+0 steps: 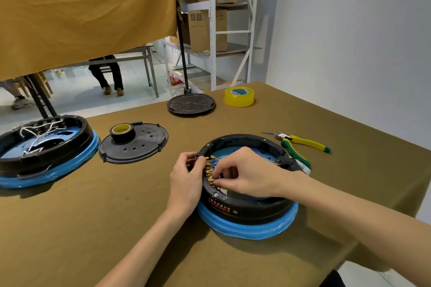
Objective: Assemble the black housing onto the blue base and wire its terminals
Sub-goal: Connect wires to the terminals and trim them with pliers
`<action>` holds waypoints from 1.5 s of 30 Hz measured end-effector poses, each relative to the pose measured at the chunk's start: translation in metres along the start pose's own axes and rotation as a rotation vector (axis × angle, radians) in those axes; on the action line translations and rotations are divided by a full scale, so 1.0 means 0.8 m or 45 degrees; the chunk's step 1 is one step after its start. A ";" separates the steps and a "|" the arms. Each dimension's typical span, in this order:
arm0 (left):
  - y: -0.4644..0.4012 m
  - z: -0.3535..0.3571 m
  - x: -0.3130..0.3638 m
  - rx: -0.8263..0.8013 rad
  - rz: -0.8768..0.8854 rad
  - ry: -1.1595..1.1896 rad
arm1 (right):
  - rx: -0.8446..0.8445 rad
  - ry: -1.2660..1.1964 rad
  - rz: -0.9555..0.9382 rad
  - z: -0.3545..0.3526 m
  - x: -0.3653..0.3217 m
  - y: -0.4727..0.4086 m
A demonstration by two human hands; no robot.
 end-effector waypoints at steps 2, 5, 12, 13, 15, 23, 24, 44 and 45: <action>0.000 0.000 0.001 0.002 0.001 -0.001 | 0.033 -0.058 -0.006 -0.001 0.001 0.001; 0.000 0.000 0.001 -0.006 -0.004 0.013 | 0.053 -0.067 -0.032 0.001 0.000 -0.001; 0.001 0.002 0.000 0.005 -0.013 0.034 | 0.083 -0.106 -0.061 0.001 0.000 -0.001; 0.001 0.003 -0.001 0.007 -0.019 0.035 | 0.077 -0.103 -0.064 0.001 -0.001 0.000; 0.001 0.003 -0.001 0.009 -0.014 0.021 | 0.059 -0.084 -0.067 0.001 -0.002 0.001; 0.000 0.002 0.001 0.002 -0.006 0.023 | 0.125 0.039 0.138 -0.008 0.008 -0.003; 0.000 0.002 0.002 0.002 -0.002 0.018 | 0.060 0.056 0.151 -0.009 0.008 -0.004; 0.003 0.001 0.007 -0.001 -0.011 0.008 | -0.238 0.417 -0.090 -0.028 -0.007 -0.017; 0.003 0.001 0.007 -0.004 -0.012 0.008 | -0.253 0.415 -0.090 -0.027 -0.007 -0.019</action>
Point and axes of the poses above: each hand's wrist, its own y-axis away from the middle knuckle, its own z-axis out of the palm, x = y × z, the point moved 3 cm from there along -y, towards the middle knuckle, and after that the axes turned 3 degrees about y, right-handed, at the moved point
